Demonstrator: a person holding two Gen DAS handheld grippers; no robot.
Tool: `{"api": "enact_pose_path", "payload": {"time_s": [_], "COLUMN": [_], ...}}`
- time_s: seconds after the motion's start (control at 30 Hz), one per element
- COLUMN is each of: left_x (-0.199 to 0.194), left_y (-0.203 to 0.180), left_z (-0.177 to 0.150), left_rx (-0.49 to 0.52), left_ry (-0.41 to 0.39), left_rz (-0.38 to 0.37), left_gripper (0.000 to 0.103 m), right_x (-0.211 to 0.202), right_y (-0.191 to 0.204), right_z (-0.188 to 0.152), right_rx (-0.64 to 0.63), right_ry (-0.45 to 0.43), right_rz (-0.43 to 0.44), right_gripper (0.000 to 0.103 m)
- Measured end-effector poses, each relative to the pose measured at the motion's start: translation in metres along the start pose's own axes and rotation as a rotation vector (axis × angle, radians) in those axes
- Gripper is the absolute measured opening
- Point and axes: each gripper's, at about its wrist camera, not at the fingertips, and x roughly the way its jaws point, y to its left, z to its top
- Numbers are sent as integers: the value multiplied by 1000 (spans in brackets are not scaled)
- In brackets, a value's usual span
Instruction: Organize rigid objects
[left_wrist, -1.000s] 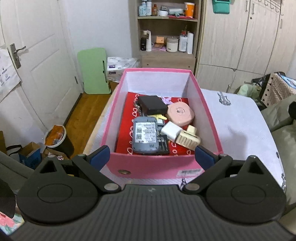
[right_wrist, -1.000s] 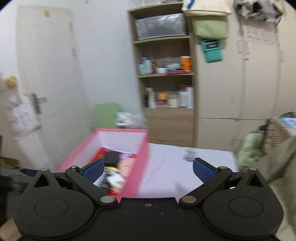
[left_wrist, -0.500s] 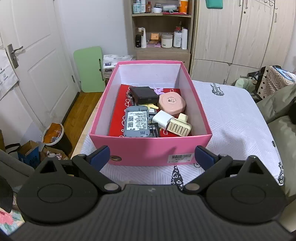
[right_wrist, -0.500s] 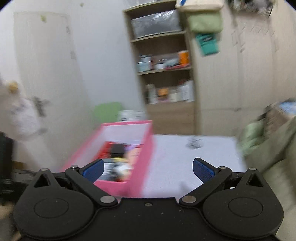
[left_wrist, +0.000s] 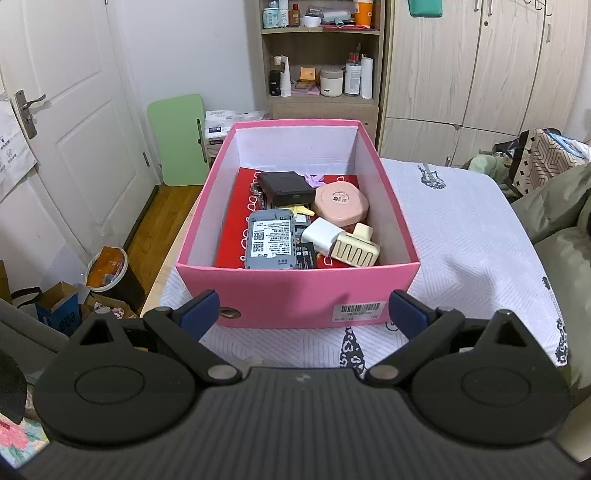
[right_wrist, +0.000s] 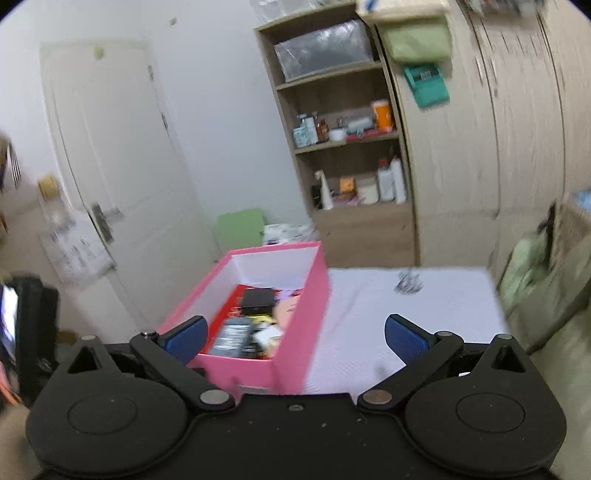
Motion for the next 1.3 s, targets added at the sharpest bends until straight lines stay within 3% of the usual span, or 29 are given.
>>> {"api": "enact_pose_path", "payload": {"time_s": [0.37, 0.6, 1.3], "left_x": [-2, -8, -11], "left_y": [-2, -6, -1], "left_z": [-2, -7, -14], "left_rx": [5, 38, 23], "left_ry": [-2, -40, -52], "left_rz": [13, 68, 73], "left_gripper": [99, 100, 103], "right_x": [13, 11, 12], "right_y": [6, 5, 10], "right_z": [-5, -13, -20], "right_rx": [-4, 19, 55], "right_ry": [108, 140, 150], "right_rz": [-190, -222, -274], "right_gripper": [103, 103, 103]}}
